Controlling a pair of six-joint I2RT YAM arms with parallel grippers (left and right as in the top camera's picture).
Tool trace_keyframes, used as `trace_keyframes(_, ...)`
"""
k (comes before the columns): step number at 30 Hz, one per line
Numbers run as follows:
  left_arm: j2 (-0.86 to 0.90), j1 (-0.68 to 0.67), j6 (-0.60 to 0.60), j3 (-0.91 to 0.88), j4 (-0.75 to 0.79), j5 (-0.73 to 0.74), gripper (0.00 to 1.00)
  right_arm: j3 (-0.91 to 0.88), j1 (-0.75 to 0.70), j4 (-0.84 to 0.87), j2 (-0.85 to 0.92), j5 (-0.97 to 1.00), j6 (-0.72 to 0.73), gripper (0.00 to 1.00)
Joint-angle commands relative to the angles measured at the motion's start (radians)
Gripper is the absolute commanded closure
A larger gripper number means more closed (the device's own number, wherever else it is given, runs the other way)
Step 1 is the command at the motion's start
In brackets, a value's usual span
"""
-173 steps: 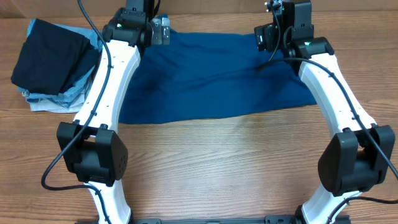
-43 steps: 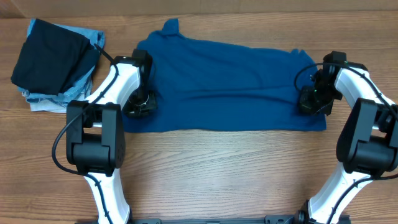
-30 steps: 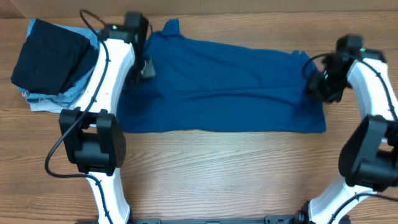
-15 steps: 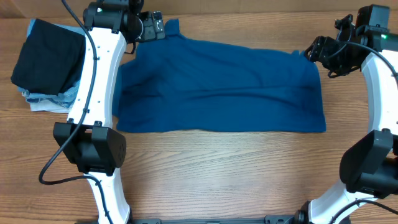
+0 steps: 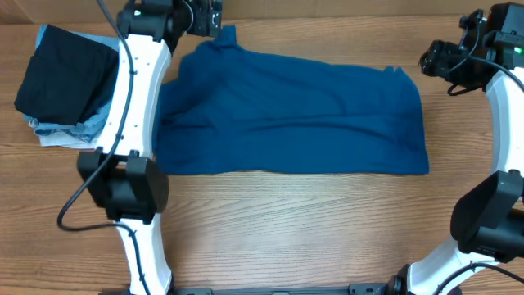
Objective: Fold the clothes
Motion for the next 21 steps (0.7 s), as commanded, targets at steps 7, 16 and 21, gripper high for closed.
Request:
trace_keyframes(7,0.203,-0.01,0.067,0.016,0.154,0.15,0.04,0.027,0.02,0.235,0.293,-0.052,-0.218,0.28)
trace_keyframes(16,0.25,-0.021,0.067,0.015,0.226,0.15,0.05,0.027,0.1,0.362,0.407,-0.026,-0.24,0.28)
trace_keyframes(21,0.253,-0.022,0.066,0.015,0.187,0.172,0.36,0.039,0.095,0.39,0.405,0.036,-0.178,0.28)
